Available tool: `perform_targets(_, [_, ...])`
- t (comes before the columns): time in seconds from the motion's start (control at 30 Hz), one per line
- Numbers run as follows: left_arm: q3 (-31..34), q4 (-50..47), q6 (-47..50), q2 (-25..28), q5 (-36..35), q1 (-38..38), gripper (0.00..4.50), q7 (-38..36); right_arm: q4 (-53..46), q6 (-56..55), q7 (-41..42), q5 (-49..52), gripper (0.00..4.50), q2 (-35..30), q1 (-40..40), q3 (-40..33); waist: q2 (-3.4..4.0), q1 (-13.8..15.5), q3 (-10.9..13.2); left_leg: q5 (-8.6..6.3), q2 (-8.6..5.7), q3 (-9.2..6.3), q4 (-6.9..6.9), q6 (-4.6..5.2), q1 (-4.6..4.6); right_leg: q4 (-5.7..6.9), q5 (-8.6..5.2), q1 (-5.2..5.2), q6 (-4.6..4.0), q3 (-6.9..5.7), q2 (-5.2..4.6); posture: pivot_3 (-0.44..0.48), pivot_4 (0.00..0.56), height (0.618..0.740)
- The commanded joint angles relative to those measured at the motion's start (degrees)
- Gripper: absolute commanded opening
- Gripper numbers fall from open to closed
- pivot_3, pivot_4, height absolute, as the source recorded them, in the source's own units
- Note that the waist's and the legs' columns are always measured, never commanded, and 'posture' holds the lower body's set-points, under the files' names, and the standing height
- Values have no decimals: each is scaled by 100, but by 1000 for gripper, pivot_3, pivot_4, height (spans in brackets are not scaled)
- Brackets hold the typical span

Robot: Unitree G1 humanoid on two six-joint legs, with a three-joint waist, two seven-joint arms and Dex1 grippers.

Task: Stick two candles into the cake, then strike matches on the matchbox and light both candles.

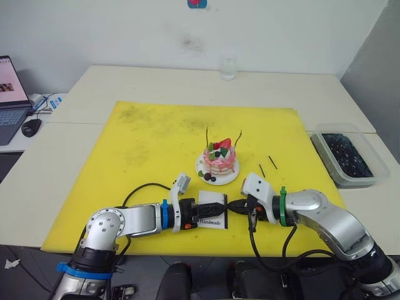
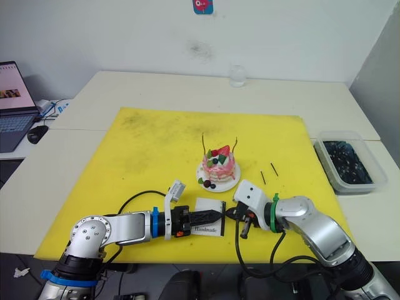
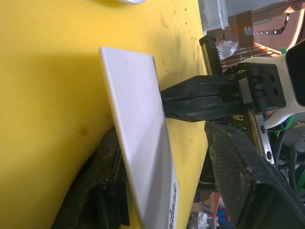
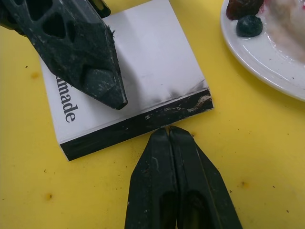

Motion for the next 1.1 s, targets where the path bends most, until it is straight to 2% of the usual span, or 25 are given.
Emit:
perform_targets(0.03, [19, 138, 66, 38, 284, 86, 2619, 131, -65, -89, 58, 5, 0, -2, -47, -16, 0, 0, 0, 0, 0, 0, 0, 0, 0, 0, 0, 0, 0, 0, 0, 0, 150, 740])
perform_targets(0.07, [23, 139, 71, 53, 305, 83, 2619, 131, -67, -86, 57, 3, 0, -2, -49, -23, 0, 0, 0, 0, 0, 0, 0, 0, 0, 0, 0, 0, 0, -1, 0, 0, 150, 740])
perform_targets(0.17, [9, 138, 79, 87, 466, 78, 2022, 135, -96, -70, 44, 6, 0, -12, -36, -61, 0, 0, 0, 0, 0, 0, 0, 0, 0, 0, 0, 0, 0, 0, 0, 0, 150, 740])
perform_targets(0.27, [11, 145, 96, 70, 635, 84, 1070, 104, -177, -55, 40, 37, 0, -39, 1, -118, 0, -1, 0, 0, 1, 0, -1, 0, 0, 0, -1, -1, -1, 0, 0, 0, 150, 740])
perform_targets(0.4, [21, 121, 140, 40, 794, 98, 11, 14, -438, -37, 16, 97, 0, -155, 105, -288, 0, -1, 0, 0, 1, -2, -4, 0, 1, 0, -2, -1, -4, -3, 0, 0, 150, 740])
perform_targets(0.6, [89, 10, 125, -21, 807, 142, 11, -174, -888, -128, -92, 253, 0, -306, 206, -1020, 0, 2, 0, 0, 1, -3, -4, -1, 1, 0, -2, -1, -3, -2, 0, 0, 150, 740])
perform_targets(0.73, [330, -411, -18, 25, 607, 143, 11, -587, -1357, -183, -123, 466, 0, -474, 643, -1795, 0, 7, 1, -1, 1, 0, -6, -2, -2, -6, -4, -2, -7, -1, -2, 0, 150, 740])
perform_targets(0.83, [595, -927, -80, 249, 481, 147, 11, -1049, -1556, -188, -566, 352, 0, -362, 1012, -2293, -5, 5, 5, -2, 2, -3, -12, -3, -10, -7, -7, -8, -11, -4, -1, 0, 150, 740])
perform_targets(0.93, [780, -1259, -99, 577, 514, 207, 0, -1381, -1629, -296, -1051, 308, 589, -2, 1284, -2525, -3, 4, 6, -3, 4, -5, -16, -5, -10, -6, -10, -12, -14, -7, 2, 0, 150, 740])
perform_targets(1.1, [975, -1385, -332, 744, 650, 134, 0, -1496, -1335, -622, -2007, -360, 2317, 661, 1489, -2051, -1, 6, 8, -3, -1, 1, -17, -5, -11, -11, -12, -11, -17, -2, -9, 0, 150, 740])
